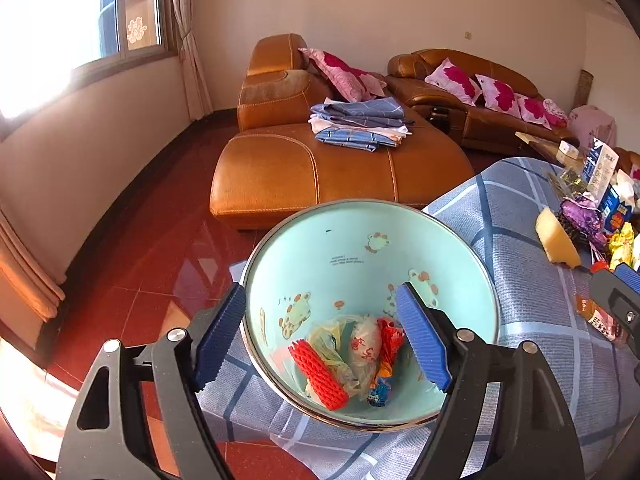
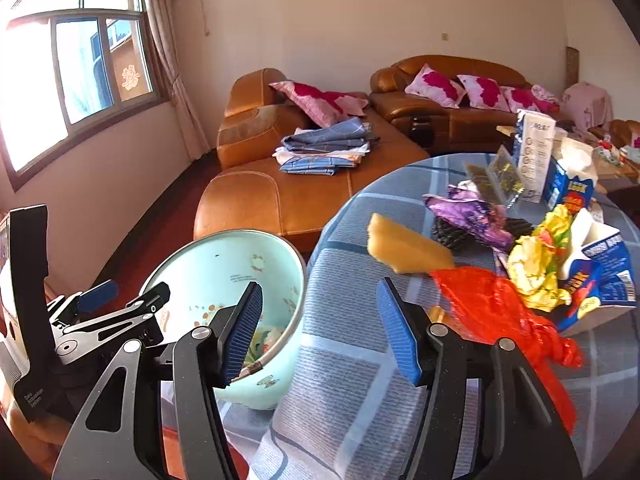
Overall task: Collect trash
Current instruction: 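Lift both items over the green bin and release them inside, then grasp the red plastic bag with the right gripper and lift it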
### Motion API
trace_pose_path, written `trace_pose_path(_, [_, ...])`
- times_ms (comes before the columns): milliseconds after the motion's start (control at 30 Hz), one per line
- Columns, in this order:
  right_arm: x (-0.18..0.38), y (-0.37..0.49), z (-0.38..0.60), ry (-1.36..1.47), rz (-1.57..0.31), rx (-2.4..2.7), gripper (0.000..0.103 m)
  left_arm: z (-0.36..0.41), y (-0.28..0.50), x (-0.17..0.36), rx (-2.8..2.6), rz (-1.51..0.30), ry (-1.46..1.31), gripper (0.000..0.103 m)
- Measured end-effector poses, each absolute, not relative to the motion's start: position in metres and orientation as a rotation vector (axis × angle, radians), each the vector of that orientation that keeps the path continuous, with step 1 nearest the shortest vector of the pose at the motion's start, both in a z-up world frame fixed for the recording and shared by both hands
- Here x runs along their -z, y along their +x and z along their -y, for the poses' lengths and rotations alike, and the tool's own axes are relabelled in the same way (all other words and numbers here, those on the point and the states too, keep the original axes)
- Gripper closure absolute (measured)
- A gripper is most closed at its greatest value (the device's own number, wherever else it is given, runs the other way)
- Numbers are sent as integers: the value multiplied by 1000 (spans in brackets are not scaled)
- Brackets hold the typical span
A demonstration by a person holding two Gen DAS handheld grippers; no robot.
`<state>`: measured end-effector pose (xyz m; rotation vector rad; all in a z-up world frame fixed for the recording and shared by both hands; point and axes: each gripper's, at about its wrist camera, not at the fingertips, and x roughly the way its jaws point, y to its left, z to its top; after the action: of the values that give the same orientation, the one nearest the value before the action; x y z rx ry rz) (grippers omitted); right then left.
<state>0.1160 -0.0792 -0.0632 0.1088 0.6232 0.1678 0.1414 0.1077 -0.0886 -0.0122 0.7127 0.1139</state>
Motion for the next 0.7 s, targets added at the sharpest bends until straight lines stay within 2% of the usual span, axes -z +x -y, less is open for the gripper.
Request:
trace_pose_path(100, [57,102,96,98,-593,-129,40,-97,135,81,-102,-696,0,20])
trace_pose_path(333, [56,80,134,135,-568,-41,40,-73,119,72,-31,-695,-41,15])
trace_pose_path(700, [63,50,192,173,-573,82,40,-33,100,71,104,-720,-56,15])
